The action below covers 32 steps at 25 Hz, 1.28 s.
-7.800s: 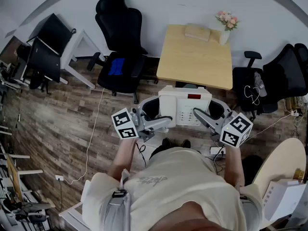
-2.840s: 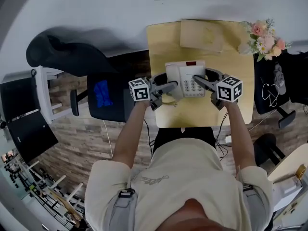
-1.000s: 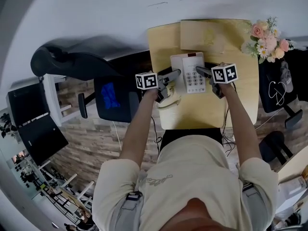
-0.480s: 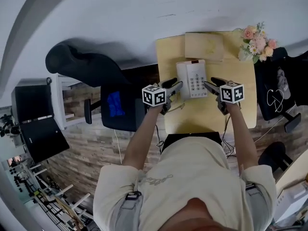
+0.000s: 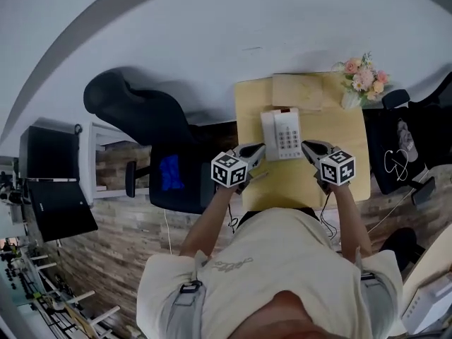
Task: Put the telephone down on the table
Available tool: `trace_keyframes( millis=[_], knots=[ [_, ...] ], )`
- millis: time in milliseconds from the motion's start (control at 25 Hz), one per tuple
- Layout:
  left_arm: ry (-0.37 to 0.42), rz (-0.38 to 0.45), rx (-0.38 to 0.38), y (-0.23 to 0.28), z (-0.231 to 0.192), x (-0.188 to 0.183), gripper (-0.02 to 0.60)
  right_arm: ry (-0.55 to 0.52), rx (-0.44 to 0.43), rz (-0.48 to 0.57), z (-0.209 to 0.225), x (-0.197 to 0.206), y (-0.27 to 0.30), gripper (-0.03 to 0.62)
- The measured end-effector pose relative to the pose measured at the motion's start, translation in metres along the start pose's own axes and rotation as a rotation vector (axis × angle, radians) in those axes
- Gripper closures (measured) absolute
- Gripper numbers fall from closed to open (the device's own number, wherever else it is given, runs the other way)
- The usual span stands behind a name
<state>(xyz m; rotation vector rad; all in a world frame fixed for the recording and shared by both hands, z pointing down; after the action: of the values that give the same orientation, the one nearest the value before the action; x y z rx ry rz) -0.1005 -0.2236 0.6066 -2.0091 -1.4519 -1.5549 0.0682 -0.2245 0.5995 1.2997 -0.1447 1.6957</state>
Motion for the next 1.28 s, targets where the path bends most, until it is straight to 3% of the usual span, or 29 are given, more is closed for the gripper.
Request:
trace_keyframes(
  millis=[200,400,800,1000,1280],
  knots=[
    [0.090,0.023,-0.039,-0.020,0.019,-0.025,0.565,-0.076,0.005,0.046,-0.028,-0.021,-0.017,0.592],
    [0.238,0.118,-0.098,-0.039,0.041,-0.080,0.565,-0.161,0.044,0.130,-0.056,-0.063,-0.042,0.592],
    [0.368,0.344,-0.107,-0.088,0.083,-0.173,0.564,-0.310,0.068,0.320,-0.102,-0.145,-0.085,0.592],
    [0.448,0.434,-0.157,-0.108,0.091,-0.206,0.563,-0.402,0.086,0.374,-0.117,-0.175,-0.095,0.592],
    [0.458,0.522,-0.197,-0.126,0.090,-0.238,0.564,-0.501,0.155,0.444,-0.122,-0.207,-0.107,0.592]
  ],
)
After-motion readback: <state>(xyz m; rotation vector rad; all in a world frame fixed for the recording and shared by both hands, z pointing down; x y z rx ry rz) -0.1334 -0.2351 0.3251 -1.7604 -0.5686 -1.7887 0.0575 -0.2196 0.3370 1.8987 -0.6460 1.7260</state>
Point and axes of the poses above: the fingertips, and each gripper's own axes: y forward along the fingers, z to its right, x out of its underside, the point moved 3 cm from there along -y, backward along the fingers, and after that the axes turned 3 degrees about z, right-handed, at the moved point
